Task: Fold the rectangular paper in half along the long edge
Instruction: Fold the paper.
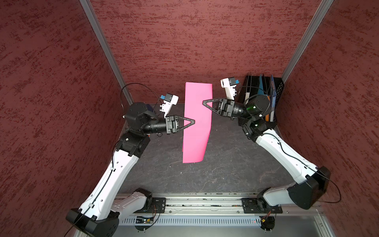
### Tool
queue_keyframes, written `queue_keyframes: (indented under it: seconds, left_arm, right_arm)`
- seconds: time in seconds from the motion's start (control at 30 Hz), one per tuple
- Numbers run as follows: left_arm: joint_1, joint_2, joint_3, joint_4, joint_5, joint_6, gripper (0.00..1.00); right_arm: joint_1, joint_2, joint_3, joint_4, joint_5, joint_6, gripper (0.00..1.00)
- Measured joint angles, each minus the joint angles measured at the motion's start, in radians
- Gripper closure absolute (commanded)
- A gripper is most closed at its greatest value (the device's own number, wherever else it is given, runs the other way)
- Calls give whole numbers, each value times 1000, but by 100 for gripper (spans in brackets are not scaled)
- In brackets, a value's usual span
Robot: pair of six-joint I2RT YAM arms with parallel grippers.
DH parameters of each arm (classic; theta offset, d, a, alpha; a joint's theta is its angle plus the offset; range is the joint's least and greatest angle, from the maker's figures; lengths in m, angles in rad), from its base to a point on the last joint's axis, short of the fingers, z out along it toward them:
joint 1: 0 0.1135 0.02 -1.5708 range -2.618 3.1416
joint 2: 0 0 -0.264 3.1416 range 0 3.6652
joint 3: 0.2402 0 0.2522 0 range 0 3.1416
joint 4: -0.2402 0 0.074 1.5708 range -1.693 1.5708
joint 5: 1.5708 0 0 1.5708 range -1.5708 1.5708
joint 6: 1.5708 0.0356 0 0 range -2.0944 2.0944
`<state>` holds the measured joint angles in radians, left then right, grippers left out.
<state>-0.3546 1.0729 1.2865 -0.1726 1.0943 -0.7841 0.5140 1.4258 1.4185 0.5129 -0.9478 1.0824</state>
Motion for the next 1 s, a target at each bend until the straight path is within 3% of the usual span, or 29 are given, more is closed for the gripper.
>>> queue_keyframes:
  seconds: [0.17, 0.2, 0.23, 0.33, 0.47, 0.67, 0.87, 0.93, 1.0]
  left_arm:
    - [0, -2, -2, -6, -2, 8, 100]
    - [0, -2, -4, -6, -3, 8, 100]
    - [0, -3, -7, -7, -2, 8, 100]
    - [-2, -7, -19, -11, 1, 8, 100]
    - [-9, -7, -23, -14, 2, 8, 100]
    - [-11, -7, -25, -16, 1, 8, 100]
    - [-11, -7, -26, -18, 0, 8, 100]
    - [-11, -7, -26, -18, -1, 8, 100]
    - [-11, -7, -28, -18, 0, 8, 100]
  right_arm:
    - [-1, 3, 1, 0, -2, -2, 97]
    - [-1, 5, 4, -2, -3, -2, 80]
    - [-1, 10, 14, -5, -2, 0, 73]
    - [-10, 25, 55, -5, 2, -1, 67]
    - [-17, 33, 100, 0, 6, -2, 76]
    - [-19, 65, 123, 23, 7, 11, 100]
    - [-23, 72, 123, 25, 8, 16, 100]
    - [-25, 72, 123, 24, 8, 18, 74]
    - [-30, 72, 123, 22, 10, 18, 67]
